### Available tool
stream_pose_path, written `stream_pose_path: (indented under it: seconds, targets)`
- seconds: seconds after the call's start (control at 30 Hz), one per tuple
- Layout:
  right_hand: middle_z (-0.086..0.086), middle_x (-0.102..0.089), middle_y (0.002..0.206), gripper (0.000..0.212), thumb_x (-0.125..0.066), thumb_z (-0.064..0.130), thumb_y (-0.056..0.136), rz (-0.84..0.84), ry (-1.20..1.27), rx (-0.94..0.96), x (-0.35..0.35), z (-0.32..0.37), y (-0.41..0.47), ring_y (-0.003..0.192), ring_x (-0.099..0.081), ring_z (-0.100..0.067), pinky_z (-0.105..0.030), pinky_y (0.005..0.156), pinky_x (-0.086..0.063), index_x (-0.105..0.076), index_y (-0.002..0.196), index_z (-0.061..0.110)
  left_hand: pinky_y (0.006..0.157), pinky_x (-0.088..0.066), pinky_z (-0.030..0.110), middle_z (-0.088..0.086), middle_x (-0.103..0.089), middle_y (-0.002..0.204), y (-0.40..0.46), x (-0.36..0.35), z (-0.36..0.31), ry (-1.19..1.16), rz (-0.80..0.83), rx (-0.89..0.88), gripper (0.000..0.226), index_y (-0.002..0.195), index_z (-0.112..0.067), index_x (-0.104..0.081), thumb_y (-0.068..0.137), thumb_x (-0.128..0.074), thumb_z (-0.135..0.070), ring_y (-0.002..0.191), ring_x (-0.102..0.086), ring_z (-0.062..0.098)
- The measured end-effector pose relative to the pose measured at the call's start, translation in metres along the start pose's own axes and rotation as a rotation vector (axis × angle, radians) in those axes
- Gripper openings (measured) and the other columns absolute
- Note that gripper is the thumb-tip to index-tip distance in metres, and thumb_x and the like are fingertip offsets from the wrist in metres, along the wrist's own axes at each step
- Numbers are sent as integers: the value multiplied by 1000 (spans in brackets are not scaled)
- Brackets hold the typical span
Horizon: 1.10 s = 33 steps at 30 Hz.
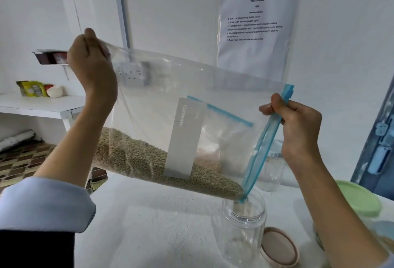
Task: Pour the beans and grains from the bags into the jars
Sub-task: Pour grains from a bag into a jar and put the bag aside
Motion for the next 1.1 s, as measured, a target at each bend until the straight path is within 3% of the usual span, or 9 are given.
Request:
stream_pose_path:
  seconds: [0.3,0.63,1.1]
  targets:
    - [10,-69,61,25,-65,23,89,-12,27,7,-4,2,-2,71,-64,-7,-8,66,-46,-68,65,15,43,-25,23,1,-33,50,1,4,-1,3,9,-23,41,57,-19,-35,97,-35,-24,44,-29,14]
    - [11,-69,59,23,-65,23,89,-19,49,-12,-7,1,-5,65,-63,-1,-5,62,-45,-68,68,13,44,-24,25,3,-32,52,3,6,-2,-5,10,-9,38,58,-18,-35,94,-37,-30,47,-29,16]
    - [12,-68,58,25,-64,22,89,-58,64,24,-2,-1,-8,65,-62,-2,-9,69,-47,-66,65,15,44,-23,29,1,-35,49,0,3,-7,8,26,-41,38,57,-19,-38,93,-37,-31,45,-31,18]
Point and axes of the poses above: each hand's wrist, its own y-axis towards the middle knuckle, its own x-axis out of the back of the hand, z = x × y, the point moved 9 cm from there along y, towards the middle knuckle
